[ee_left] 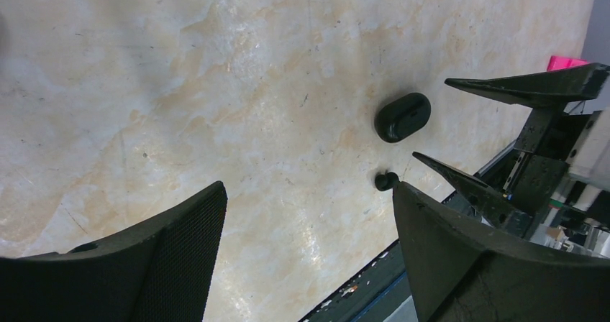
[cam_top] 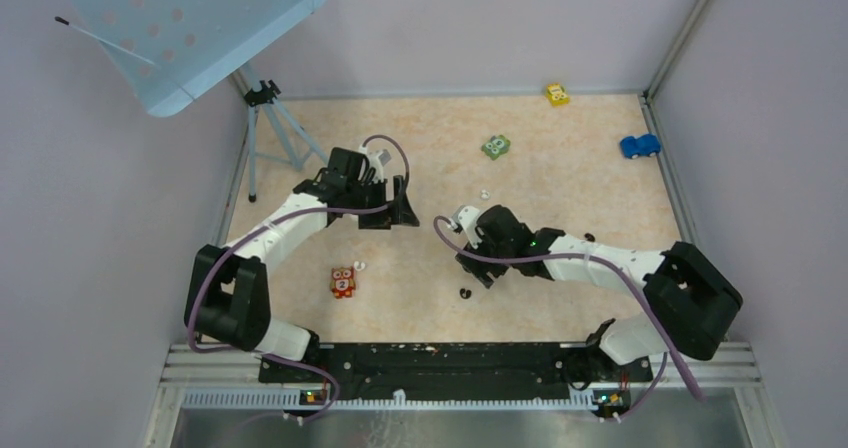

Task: Insert the wireless bluetooth earbuds into the charging case
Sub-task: Pick up the charging case from the center of the board.

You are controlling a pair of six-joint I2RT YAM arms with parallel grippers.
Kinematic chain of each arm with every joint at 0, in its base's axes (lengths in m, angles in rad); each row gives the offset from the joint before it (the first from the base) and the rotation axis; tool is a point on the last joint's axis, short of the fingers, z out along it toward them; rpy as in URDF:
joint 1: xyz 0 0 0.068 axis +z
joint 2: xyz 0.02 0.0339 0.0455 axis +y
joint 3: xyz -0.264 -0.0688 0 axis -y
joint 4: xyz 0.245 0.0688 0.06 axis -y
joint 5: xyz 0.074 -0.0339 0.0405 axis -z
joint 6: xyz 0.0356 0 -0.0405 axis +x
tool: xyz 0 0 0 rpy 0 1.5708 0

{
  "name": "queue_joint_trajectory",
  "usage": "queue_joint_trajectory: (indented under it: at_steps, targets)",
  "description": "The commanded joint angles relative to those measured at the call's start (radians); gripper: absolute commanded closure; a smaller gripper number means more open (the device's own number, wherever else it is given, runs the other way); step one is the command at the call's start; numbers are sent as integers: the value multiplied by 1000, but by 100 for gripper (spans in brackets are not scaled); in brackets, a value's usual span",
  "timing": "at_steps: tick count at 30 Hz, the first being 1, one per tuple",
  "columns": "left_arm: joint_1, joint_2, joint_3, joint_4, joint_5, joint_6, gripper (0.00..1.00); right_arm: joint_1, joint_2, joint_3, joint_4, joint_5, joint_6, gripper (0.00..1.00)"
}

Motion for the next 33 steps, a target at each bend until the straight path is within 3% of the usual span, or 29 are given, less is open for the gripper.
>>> queue_joint_trajectory:
  at_steps: [1,11,18,21,28,33]
  targets:
    - [1,-48,3,6,-25,1,10,0,50,51,-26,-23,-133,28]
    - [2,-65,-21,23,-27,-21,11,-4,134,41,72,-125,-159,32]
    - [4,-63,-14,25,-25,-16,10,-65,167,45,77,-201,-118,42]
    - [5,-57,-14,25,-19,-19,11,-114,177,76,51,-248,-72,52]
    - [9,-56,-5,24,-16,-14,10,-172,75,79,69,-328,12,54]
    - [45,-56,41,-1,2,3,10,-290,-63,30,169,-530,195,55]
